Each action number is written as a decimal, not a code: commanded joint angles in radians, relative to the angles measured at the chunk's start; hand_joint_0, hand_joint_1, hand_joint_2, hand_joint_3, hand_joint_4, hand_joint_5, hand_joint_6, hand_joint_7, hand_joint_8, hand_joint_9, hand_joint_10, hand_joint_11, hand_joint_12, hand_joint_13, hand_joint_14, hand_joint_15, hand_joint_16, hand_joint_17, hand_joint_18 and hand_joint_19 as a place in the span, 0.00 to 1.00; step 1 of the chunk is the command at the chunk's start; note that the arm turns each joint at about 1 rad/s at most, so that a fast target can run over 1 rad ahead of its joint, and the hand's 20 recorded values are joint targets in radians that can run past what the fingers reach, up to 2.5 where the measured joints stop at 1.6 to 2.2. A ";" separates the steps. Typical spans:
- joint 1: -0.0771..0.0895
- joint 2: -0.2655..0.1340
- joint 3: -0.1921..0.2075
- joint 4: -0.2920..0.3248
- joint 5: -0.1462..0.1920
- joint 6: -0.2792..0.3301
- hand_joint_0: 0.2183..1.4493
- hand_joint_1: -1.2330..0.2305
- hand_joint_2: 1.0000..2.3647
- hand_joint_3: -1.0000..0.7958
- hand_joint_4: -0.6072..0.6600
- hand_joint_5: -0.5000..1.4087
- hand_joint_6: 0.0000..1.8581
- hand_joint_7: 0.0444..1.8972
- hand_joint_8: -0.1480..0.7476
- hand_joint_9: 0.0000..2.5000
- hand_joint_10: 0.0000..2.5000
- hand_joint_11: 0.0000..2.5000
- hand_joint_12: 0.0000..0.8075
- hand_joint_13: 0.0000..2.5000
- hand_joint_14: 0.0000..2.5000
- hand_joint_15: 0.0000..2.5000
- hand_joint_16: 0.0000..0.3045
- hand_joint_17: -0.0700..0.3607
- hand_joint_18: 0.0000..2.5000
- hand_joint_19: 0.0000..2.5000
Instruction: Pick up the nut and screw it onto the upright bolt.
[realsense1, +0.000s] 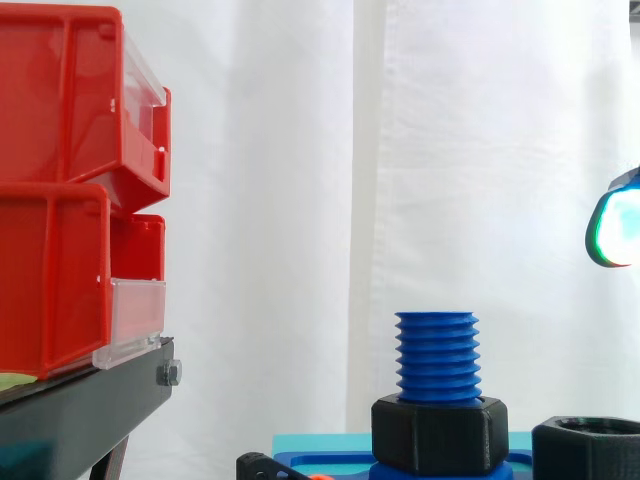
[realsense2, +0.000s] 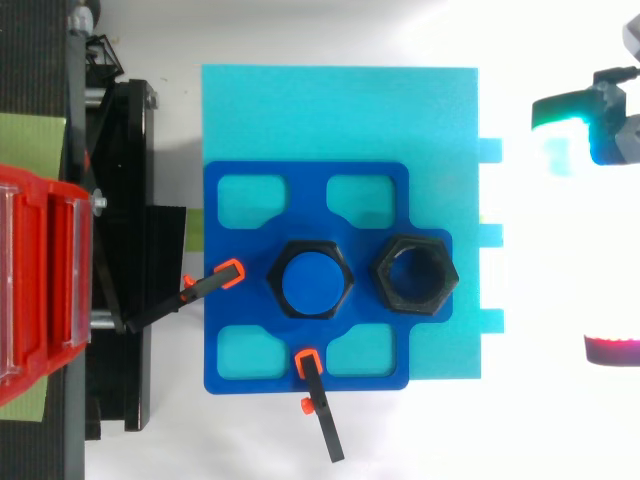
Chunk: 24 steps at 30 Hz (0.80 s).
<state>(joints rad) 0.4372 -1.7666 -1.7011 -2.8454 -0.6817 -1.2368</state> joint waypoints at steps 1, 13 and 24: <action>-0.002 -0.017 0.000 0.024 0.011 -0.039 0.16 0.38 0.00 0.28 0.63 0.10 0.27 0.34 0.49 0.00 0.00 0.00 0.53 0.00 0.00 0.00 0.22 0.51 0.00 0.00; -0.009 -0.077 0.000 0.173 0.005 -0.118 0.17 0.35 0.00 0.28 0.65 0.12 0.27 0.32 0.52 0.05 0.00 0.00 0.54 0.04 0.00 0.00 0.22 0.51 0.03 0.00; 0.002 -0.119 0.001 0.218 0.007 -0.132 0.17 0.35 0.00 0.28 0.66 0.12 0.27 0.32 0.52 0.08 0.00 0.00 0.55 0.06 0.00 0.00 0.22 0.51 0.05 0.00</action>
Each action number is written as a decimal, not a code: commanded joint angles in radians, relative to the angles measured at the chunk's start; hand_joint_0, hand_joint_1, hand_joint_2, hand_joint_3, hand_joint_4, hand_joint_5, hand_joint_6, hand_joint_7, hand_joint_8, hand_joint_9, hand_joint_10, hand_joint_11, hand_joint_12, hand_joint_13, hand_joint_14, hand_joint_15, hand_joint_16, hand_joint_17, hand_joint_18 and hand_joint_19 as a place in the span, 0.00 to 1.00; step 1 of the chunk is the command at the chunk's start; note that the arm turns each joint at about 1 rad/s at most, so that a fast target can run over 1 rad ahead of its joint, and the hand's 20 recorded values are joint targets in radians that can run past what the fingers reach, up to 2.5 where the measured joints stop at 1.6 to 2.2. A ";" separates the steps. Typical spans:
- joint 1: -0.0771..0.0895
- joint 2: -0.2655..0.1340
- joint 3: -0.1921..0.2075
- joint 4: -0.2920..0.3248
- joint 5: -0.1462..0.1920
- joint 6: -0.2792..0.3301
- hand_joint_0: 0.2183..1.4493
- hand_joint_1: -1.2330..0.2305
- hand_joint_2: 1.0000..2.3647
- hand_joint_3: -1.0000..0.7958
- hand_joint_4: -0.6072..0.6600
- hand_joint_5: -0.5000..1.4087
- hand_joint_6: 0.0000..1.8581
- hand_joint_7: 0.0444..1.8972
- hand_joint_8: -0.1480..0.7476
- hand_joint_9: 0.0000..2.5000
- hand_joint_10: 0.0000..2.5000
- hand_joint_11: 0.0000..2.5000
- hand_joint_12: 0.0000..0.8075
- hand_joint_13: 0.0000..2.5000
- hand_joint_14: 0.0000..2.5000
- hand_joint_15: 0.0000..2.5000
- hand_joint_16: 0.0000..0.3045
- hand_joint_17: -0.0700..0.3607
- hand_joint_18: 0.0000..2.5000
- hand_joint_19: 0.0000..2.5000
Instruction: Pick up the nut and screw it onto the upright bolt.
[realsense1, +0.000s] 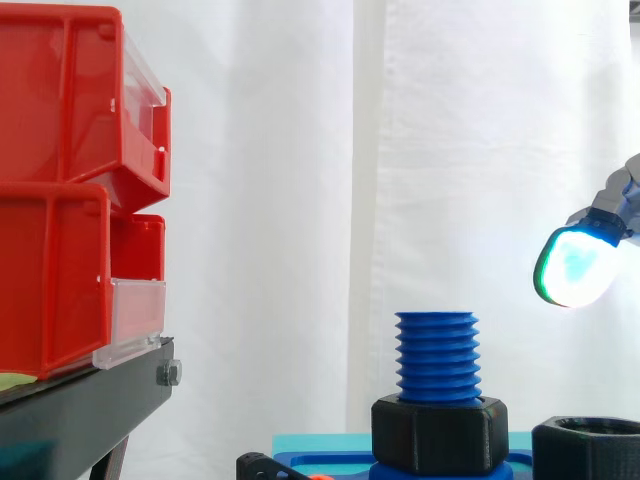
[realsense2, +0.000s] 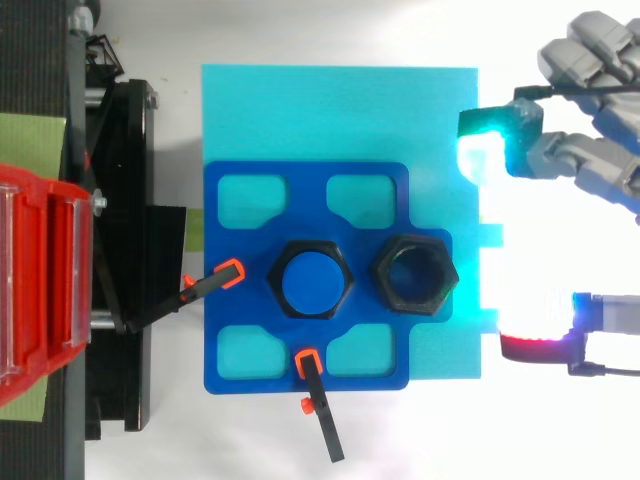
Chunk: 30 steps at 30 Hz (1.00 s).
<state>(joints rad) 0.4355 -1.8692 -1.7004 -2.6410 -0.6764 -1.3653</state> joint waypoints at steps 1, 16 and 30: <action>0.003 -0.016 0.001 0.013 0.001 -0.003 0.17 0.35 0.00 0.28 0.66 0.12 0.27 0.32 0.52 0.08 0.00 0.00 0.54 0.06 0.00 0.00 0.22 0.51 0.05 0.00; 0.032 -0.045 0.001 0.150 0.103 -0.061 0.16 0.36 0.00 0.28 0.66 0.12 0.27 0.31 0.53 0.08 0.00 0.00 0.55 0.07 0.00 0.00 0.22 0.51 0.06 0.00; 0.062 -0.091 0.010 0.202 0.146 -0.063 0.16 0.37 0.00 0.28 0.66 0.12 0.27 0.31 0.53 0.08 0.00 0.00 0.55 0.07 0.00 0.00 0.22 0.51 0.07 0.00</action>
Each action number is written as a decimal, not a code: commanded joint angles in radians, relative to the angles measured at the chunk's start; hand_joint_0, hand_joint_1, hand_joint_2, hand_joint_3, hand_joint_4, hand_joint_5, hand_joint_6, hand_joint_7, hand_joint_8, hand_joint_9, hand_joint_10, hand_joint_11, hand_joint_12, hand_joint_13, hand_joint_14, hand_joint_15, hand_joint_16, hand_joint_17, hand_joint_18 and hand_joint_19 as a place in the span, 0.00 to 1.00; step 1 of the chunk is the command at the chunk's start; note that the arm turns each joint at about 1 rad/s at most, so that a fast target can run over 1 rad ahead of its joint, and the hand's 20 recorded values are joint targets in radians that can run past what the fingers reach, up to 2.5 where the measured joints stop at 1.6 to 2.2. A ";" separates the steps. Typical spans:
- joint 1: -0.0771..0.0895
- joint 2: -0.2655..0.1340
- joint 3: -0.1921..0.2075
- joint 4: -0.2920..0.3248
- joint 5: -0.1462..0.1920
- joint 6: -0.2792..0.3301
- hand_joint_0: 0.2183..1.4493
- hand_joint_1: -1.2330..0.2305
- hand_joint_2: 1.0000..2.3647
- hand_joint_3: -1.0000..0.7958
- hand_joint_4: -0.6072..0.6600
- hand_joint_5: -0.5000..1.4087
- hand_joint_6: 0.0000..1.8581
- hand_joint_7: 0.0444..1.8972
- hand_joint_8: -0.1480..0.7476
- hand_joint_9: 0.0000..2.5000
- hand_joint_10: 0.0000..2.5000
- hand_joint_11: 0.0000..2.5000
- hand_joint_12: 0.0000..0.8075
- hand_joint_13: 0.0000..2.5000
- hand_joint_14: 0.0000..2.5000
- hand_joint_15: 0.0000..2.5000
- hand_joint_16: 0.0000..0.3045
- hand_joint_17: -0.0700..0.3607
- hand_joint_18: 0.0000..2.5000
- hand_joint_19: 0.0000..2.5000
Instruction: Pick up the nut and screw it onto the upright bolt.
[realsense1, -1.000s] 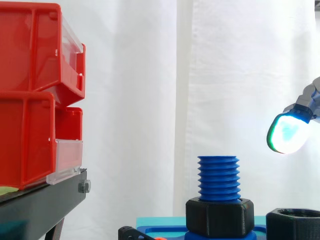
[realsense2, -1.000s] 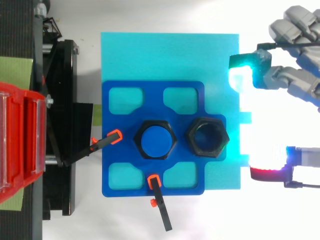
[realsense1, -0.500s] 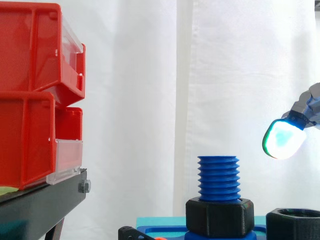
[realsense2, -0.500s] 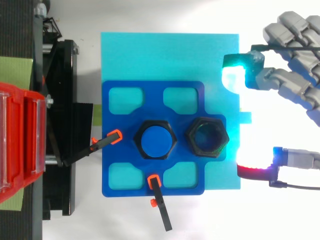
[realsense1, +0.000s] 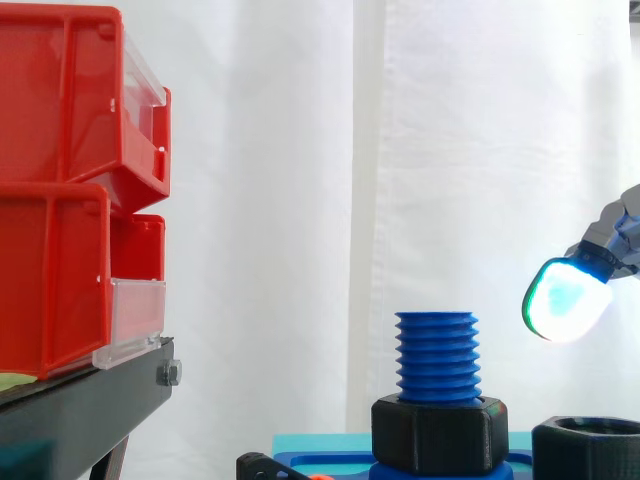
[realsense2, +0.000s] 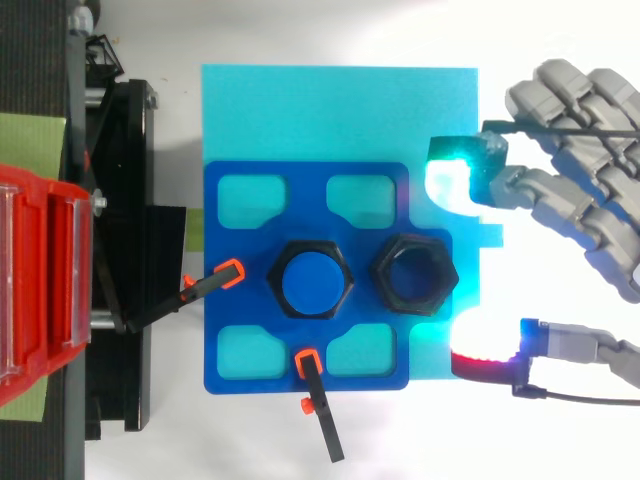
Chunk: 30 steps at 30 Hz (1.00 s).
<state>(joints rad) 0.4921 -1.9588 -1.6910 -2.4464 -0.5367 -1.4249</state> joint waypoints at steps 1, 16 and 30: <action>0.006 -0.002 -0.001 0.009 0.006 -0.003 0.16 0.37 0.00 0.28 0.66 0.12 0.27 0.32 0.53 0.08 0.00 0.00 0.55 0.07 0.00 0.00 0.22 0.51 0.07 0.00; 0.011 -0.018 -0.001 0.053 0.009 0.003 0.17 0.37 0.00 0.28 0.66 0.12 0.27 0.32 0.53 0.09 0.00 0.00 0.55 0.08 0.00 0.00 0.22 0.51 0.08 0.00; 0.006 -0.022 -0.001 0.050 0.011 0.009 0.17 0.37 0.00 0.28 0.66 0.12 0.27 0.32 0.53 0.09 0.00 0.00 0.54 0.08 0.00 0.00 0.21 0.50 0.09 0.00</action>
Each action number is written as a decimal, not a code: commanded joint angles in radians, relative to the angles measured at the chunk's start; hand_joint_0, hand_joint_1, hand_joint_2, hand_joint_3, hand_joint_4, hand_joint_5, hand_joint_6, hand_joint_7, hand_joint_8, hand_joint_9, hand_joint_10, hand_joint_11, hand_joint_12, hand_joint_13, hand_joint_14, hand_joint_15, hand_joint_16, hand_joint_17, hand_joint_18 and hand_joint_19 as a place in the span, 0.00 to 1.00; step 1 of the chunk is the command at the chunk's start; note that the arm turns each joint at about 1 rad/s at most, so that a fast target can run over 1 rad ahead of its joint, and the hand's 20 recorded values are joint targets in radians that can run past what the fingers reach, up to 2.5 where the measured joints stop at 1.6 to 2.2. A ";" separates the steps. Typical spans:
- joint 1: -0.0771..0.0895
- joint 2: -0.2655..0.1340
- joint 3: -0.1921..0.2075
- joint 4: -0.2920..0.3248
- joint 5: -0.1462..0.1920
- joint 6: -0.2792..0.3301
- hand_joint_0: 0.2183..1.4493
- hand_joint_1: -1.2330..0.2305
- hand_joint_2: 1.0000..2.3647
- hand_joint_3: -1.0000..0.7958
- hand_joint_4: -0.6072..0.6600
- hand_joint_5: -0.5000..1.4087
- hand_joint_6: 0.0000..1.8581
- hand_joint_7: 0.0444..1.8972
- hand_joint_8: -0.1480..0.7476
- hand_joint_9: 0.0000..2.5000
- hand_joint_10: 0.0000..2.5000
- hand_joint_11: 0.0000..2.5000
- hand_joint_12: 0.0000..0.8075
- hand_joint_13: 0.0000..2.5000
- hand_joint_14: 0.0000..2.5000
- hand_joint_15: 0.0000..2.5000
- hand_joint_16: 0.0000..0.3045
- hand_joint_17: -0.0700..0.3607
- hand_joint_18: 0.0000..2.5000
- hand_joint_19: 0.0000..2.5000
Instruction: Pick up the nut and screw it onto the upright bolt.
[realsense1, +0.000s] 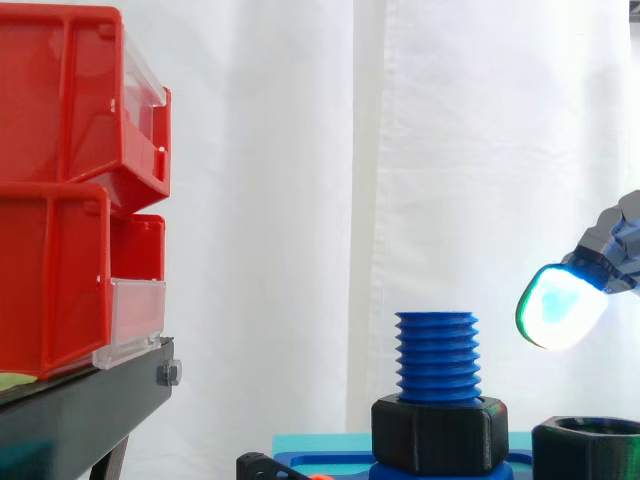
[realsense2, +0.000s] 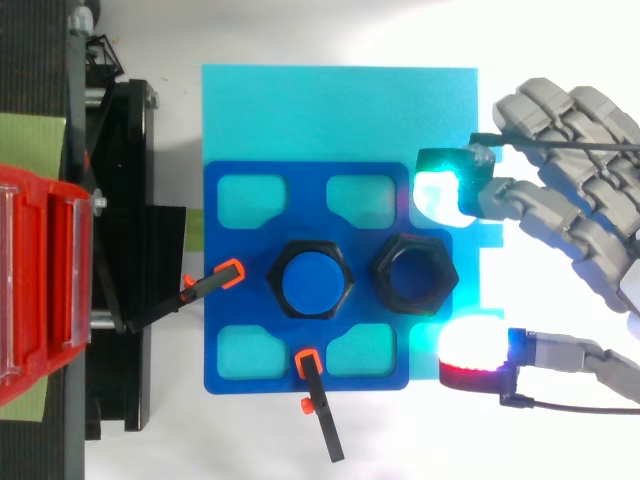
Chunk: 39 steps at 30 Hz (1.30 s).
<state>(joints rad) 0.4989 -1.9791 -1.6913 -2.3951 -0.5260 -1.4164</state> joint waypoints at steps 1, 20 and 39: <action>0.000 -0.004 -0.001 -0.001 0.001 0.002 0.17 0.37 0.00 0.28 0.66 0.12 0.27 0.32 0.53 0.09 0.00 0.00 0.54 0.08 0.00 0.00 0.21 0.50 0.09 0.00; -0.003 -0.053 0.001 0.001 -0.006 0.085 0.18 0.38 0.00 0.28 0.66 0.13 0.27 0.32 0.52 0.10 0.00 0.00 0.54 0.09 0.00 0.00 0.21 0.50 0.09 0.00; -0.008 -0.055 0.001 -0.003 -0.016 0.085 0.19 0.37 0.00 0.28 0.66 0.13 0.27 0.32 0.52 0.10 0.00 0.00 0.53 0.10 0.00 0.00 0.21 0.50 0.11 0.01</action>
<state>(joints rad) 0.4913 -2.0337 -1.6906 -2.3974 -0.5412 -1.3316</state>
